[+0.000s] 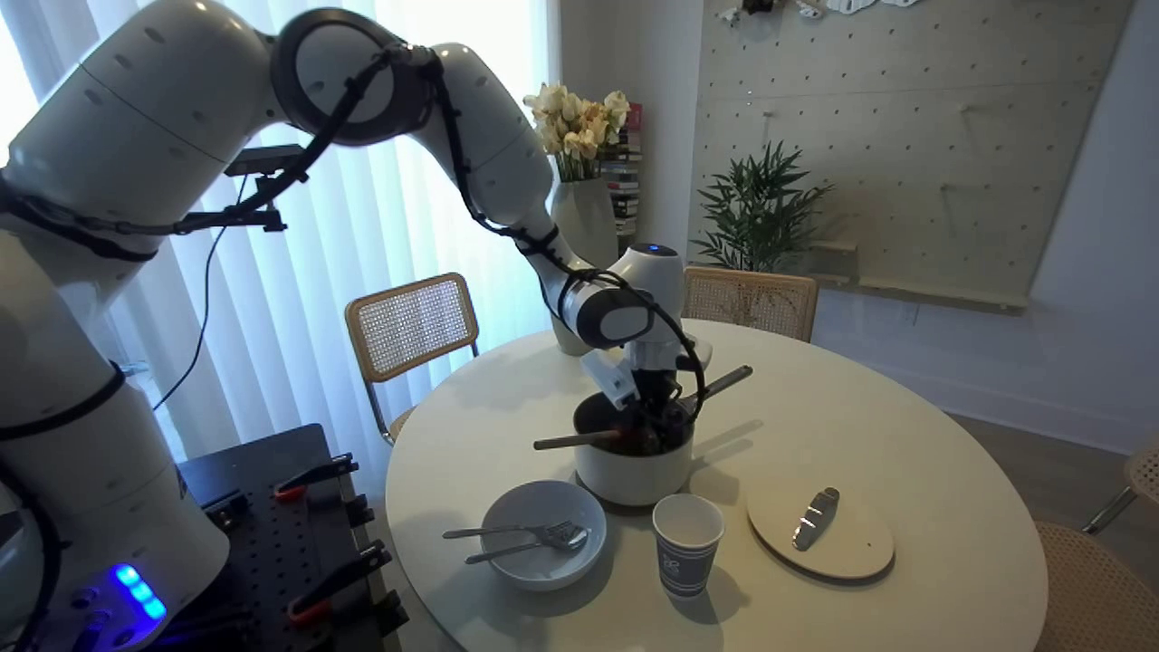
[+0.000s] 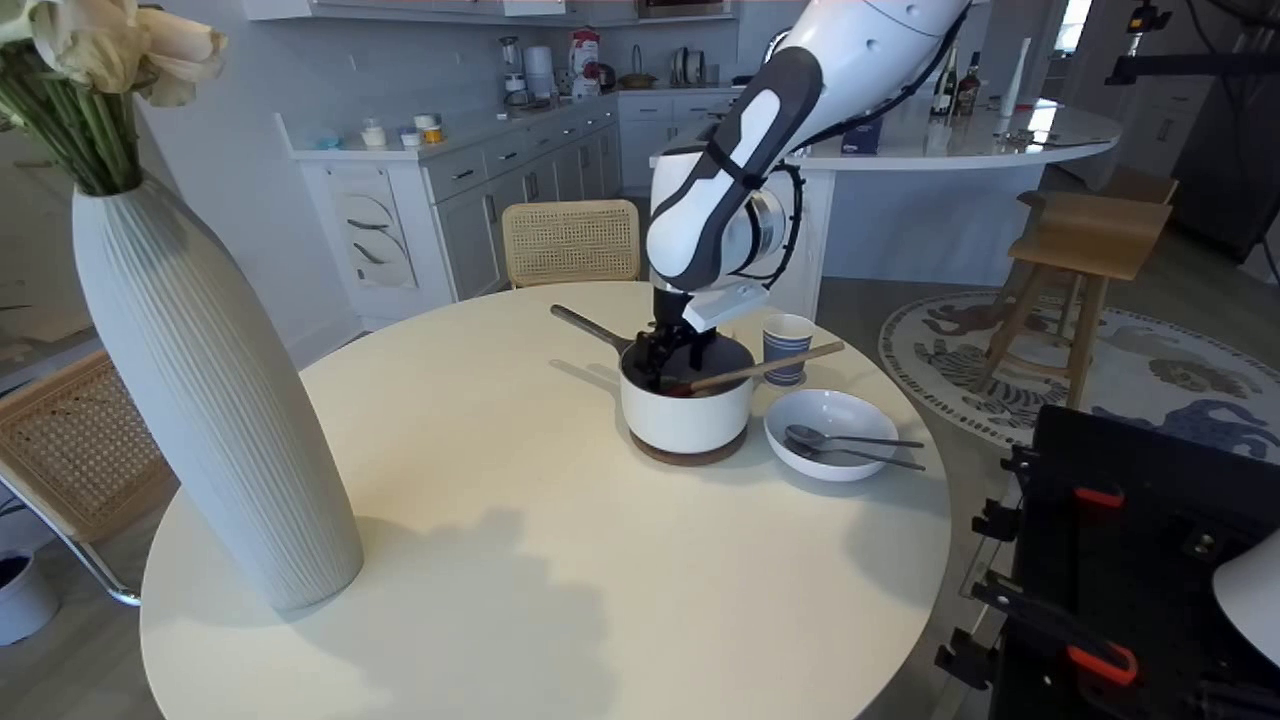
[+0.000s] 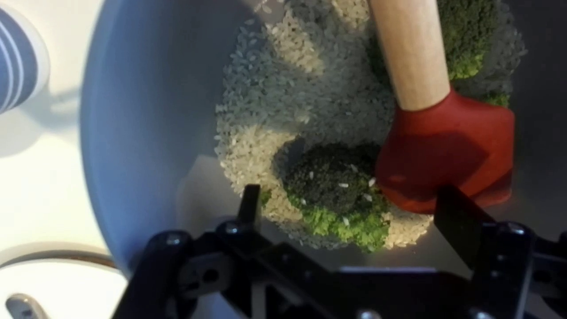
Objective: Remove the green object from the pot on the table and put it in the white bowl
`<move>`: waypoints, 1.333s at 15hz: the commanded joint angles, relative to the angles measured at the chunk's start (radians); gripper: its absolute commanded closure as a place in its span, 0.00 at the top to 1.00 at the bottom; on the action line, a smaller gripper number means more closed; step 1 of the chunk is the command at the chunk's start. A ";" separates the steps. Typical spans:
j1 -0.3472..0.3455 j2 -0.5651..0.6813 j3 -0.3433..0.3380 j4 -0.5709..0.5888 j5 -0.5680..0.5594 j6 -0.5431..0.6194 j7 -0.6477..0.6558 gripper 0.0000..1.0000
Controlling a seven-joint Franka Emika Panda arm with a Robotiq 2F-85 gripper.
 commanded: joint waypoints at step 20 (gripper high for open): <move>0.021 -0.026 -0.003 -0.029 -0.007 0.082 0.019 0.02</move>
